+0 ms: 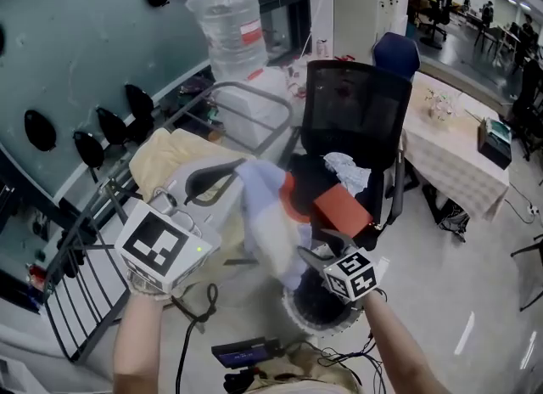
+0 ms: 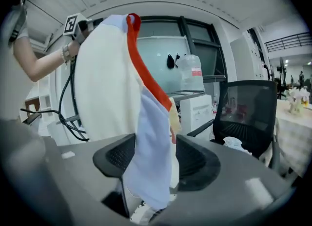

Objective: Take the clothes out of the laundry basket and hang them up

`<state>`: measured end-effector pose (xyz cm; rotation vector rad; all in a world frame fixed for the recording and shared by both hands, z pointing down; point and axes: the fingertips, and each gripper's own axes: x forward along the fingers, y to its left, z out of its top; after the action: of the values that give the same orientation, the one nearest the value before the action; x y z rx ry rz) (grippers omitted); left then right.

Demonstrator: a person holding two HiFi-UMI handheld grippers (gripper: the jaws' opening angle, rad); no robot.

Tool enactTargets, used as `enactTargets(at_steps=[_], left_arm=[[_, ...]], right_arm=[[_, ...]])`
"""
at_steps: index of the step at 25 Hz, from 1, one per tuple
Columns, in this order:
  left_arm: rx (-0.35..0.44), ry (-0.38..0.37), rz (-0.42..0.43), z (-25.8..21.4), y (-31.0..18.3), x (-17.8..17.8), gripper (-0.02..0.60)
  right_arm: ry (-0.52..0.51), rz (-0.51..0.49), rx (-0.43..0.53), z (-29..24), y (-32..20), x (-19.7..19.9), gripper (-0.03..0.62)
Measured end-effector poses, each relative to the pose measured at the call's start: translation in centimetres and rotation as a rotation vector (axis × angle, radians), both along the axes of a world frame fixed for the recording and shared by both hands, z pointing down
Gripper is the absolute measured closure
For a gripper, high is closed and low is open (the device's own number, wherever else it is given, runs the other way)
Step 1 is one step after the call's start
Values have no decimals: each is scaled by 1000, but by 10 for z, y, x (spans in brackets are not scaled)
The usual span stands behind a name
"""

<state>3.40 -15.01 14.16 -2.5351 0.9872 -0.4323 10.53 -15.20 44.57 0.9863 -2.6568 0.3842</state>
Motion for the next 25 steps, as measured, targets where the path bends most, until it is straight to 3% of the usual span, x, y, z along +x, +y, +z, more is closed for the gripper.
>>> enactTargets(at_steps=[2,4,9,15,19,25], left_arm=[[7,-3,-51,-7,6,-15,574],[10,7,-108,-11,15,-33,574],[66,-6,-265,-21,48,-92,574],[106,-6,-506,-33,104,-172,574],[142,7,-660,-48,146,-237,574],[215,-4,-885,-73,210,-339,574]], right_arm=[[-30,-25,23,-10,-5,-6,369],[-14,-48,80,-27,-6,-7,577],[30,-90,218,-76,-4,-5,580],[-18,-156,405,-157,-4,-26,582],[-43,-246,541,-216,0,-80,580],[-68,-407,717,-285,19,-194,580]])
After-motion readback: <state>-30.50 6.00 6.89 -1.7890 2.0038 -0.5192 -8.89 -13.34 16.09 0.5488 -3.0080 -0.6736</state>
